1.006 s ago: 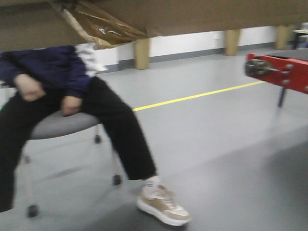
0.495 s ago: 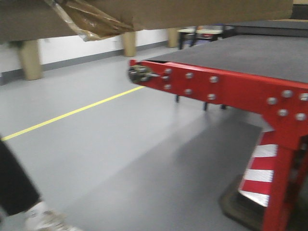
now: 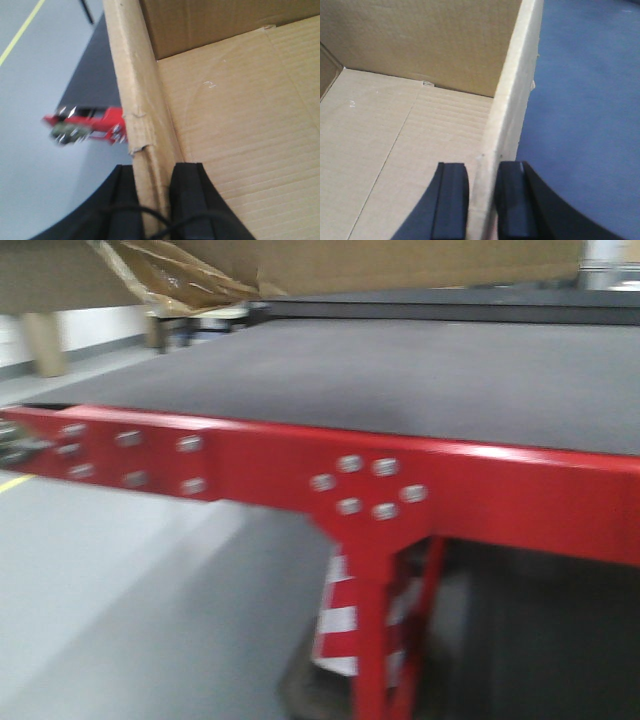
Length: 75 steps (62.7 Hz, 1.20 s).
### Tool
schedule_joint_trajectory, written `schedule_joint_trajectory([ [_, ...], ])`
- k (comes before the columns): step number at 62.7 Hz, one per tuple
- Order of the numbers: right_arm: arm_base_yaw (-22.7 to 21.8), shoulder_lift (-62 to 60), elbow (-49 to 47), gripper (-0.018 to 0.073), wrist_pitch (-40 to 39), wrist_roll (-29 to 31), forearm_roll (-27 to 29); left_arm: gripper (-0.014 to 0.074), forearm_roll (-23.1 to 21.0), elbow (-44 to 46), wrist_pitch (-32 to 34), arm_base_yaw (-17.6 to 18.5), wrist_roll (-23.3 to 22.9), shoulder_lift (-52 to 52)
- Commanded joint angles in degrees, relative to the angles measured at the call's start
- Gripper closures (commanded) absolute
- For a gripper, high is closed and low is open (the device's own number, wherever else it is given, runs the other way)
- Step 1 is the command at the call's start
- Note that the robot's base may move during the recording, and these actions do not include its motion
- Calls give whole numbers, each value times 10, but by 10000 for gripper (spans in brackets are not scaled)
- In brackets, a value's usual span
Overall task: Grab carton from right shelf to conveyor
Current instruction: 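Carry the carton over the grey conveyor belt with both grippers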
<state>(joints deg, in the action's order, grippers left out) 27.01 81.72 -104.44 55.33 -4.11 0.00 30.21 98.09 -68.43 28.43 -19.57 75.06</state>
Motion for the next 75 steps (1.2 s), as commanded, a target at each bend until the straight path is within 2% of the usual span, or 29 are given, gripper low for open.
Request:
schedule_joint_trajectory([
  [1,0,-13,-6,629,-31,1,0,615,46,1,-7,-1,8,-5],
  [75,0,-13,-6,629,-31,1,0,615,47,1,-7,-1,8,-5],
])
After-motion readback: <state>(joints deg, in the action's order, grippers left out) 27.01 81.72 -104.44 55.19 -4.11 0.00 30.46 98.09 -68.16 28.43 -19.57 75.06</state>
